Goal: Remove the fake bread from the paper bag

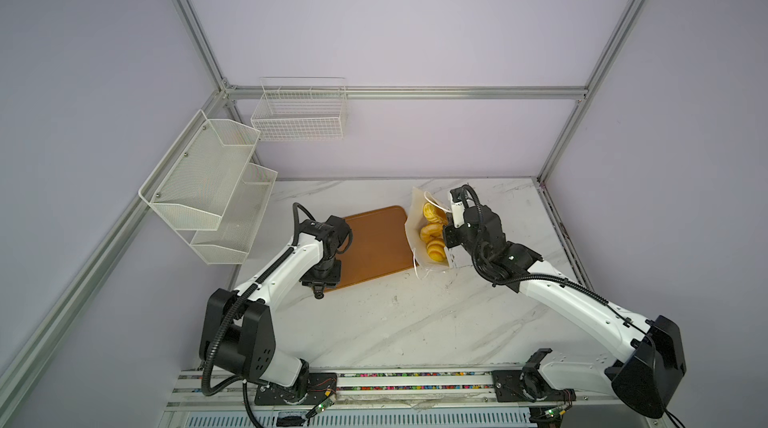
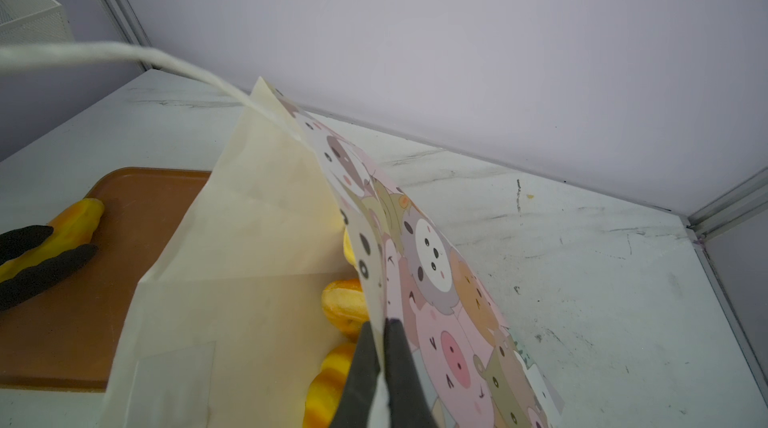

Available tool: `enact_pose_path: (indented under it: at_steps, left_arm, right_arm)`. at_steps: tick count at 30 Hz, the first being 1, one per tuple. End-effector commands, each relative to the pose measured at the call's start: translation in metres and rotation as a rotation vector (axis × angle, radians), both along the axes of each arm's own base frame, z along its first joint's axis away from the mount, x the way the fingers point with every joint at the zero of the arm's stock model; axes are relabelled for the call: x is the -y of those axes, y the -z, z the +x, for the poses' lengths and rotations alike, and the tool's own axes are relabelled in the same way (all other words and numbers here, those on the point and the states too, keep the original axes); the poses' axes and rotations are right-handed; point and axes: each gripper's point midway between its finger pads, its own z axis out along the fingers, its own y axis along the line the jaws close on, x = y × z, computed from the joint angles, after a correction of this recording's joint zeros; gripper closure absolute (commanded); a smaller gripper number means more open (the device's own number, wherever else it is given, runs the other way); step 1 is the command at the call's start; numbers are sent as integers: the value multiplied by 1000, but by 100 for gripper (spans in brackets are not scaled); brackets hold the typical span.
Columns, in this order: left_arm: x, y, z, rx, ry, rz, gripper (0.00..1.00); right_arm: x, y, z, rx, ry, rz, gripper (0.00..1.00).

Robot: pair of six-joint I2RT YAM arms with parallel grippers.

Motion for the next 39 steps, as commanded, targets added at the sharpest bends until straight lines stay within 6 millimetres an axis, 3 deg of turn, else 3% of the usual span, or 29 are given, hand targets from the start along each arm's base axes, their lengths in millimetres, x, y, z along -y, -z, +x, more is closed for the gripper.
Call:
enact_pose_path:
  at_steps: [1, 11, 19, 24, 34, 39]
  left_arm:
    - [-13, -24, 18, 87, -9, 121, 55]
    - [-22, -28, 14, 79, 29, 260, 67]
    - [-12, -39, 17, 110, 45, 227, 90]
    - [12, -52, 31, 200, 63, 73, 96]
    - [60, -81, 67, 473, 45, -348, 97]
    - [51, -81, 80, 591, -56, -595, 97]
  right_arm:
    - [3, 1, -3, -4, -2, 14, 100]
    - [2, -1, -2, 0, -2, 20, 100]
    - [2, -4, -3, 2, -5, 22, 100]
    - [4, -4, -3, 5, 2, 20, 100]
    - [7, -5, -5, 7, 9, 17, 100]
    - [7, -6, -5, 8, 11, 17, 100]
